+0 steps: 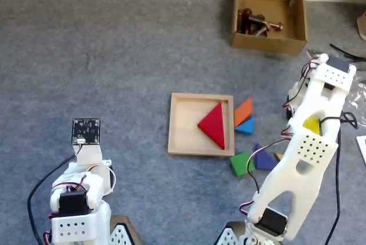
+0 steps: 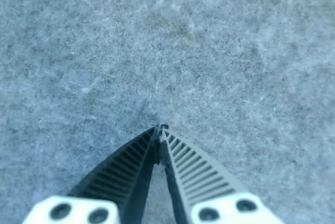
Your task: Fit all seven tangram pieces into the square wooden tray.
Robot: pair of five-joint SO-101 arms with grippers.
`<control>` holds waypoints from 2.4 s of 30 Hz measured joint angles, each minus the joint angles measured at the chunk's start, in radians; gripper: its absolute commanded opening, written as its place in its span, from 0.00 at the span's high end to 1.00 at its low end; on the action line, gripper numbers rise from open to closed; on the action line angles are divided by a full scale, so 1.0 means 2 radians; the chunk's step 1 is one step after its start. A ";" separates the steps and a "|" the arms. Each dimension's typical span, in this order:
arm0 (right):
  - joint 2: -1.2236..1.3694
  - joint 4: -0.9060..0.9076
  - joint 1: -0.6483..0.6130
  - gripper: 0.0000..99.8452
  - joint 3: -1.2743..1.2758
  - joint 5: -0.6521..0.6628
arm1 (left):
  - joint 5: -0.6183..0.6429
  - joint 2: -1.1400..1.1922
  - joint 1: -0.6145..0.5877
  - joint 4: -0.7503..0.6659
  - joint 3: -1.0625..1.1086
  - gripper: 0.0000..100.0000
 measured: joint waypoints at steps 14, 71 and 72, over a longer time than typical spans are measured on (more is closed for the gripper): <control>0.010 0.009 0.002 0.73 -0.021 -0.003 | 0.000 0.000 0.000 0.000 0.000 1.00; 0.011 0.012 -0.003 0.92 -0.077 0.007 | 0.000 0.000 0.000 0.000 0.000 1.00; 0.011 0.013 -0.004 0.92 -0.077 0.012 | 0.000 0.000 0.000 0.000 0.000 1.00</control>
